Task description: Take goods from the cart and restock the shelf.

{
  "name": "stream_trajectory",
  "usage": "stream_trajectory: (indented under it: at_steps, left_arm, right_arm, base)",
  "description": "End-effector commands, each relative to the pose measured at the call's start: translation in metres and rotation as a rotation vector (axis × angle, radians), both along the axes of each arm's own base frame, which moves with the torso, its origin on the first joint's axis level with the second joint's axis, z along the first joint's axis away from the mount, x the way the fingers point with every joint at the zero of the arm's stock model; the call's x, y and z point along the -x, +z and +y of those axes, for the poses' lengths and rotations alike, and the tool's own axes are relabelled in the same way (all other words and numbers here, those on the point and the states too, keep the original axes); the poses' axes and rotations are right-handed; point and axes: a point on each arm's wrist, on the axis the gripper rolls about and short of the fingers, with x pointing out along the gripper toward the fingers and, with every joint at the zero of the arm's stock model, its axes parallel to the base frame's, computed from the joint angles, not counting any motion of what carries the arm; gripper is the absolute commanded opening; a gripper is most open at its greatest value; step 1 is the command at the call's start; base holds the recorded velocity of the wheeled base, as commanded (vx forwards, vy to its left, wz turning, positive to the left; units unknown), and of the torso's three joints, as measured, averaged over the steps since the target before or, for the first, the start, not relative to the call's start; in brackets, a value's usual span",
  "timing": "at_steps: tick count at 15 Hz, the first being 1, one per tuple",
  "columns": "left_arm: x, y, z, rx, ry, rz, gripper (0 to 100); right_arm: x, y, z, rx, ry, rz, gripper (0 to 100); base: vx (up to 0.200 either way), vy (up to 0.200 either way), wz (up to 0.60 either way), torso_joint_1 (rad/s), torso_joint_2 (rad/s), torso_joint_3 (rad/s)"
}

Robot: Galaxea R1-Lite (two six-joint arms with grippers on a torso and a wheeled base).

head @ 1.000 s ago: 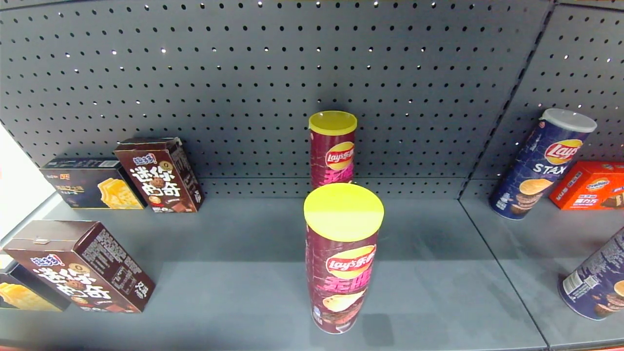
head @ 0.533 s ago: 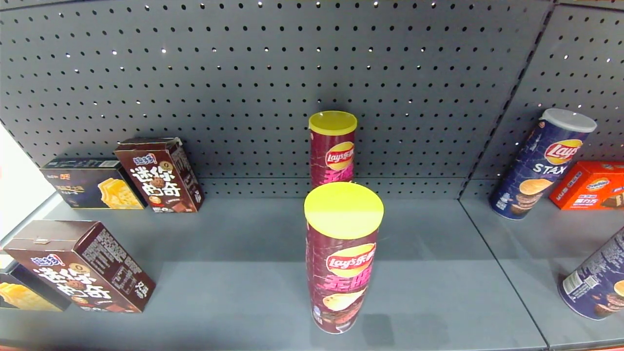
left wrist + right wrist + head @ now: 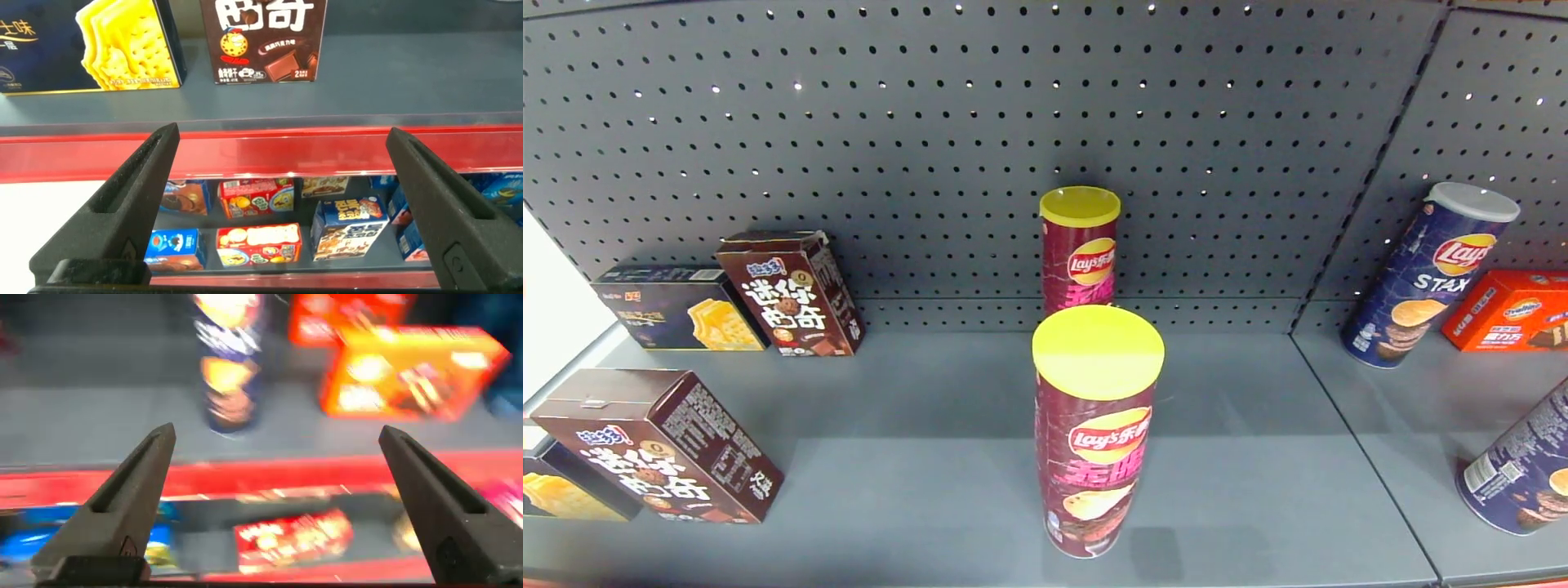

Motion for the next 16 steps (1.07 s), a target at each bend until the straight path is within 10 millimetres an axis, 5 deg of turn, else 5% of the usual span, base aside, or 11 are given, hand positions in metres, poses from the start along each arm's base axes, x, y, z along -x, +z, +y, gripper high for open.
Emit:
stream_trajectory:
  at_steps: [1, 6, 10, 13, 16]
  left_arm:
    - [0.0, 0.0, 0.0, 0.0, 0.0, 0.001, 100]
    - [0.0, 0.0, 0.0, -0.001, -0.001, 0.002, 100]
    - [0.0, 0.0, 0.0, -0.001, -0.001, 0.001, 100]
    - [0.0, 0.0, 0.0, -0.001, -0.001, 0.001, 100]
    - [0.0, 0.0, 0.0, -0.001, -0.001, 0.001, 100]
  right_arm:
    - [-0.002, -0.007, 0.001, 0.002, -0.011, 0.013, 100]
    - [-0.024, -0.055, 0.006, -0.04, -0.22, 0.165, 100]
    - [-0.045, -0.067, 0.017, -0.094, 0.015, 0.015, 100]
    - [-0.048, -0.07, 0.026, -0.017, 0.365, -0.037, 100]
    - [-0.048, -0.07, 0.027, -0.02, 0.404, -0.037, 100]
  base:
    - [0.0, 0.0, 0.0, 0.0, 0.0, 0.0]
    - [0.0, 0.0, 0.0, 0.0, 0.0, 0.0]
    - [0.0, 0.0, 0.0, 0.0, 0.0, 0.0]
    - [0.0, 0.0, 0.0, 0.0, 0.0, 0.0]
    - [0.0, 0.0, 0.0, 0.0, 0.0, 0.0]
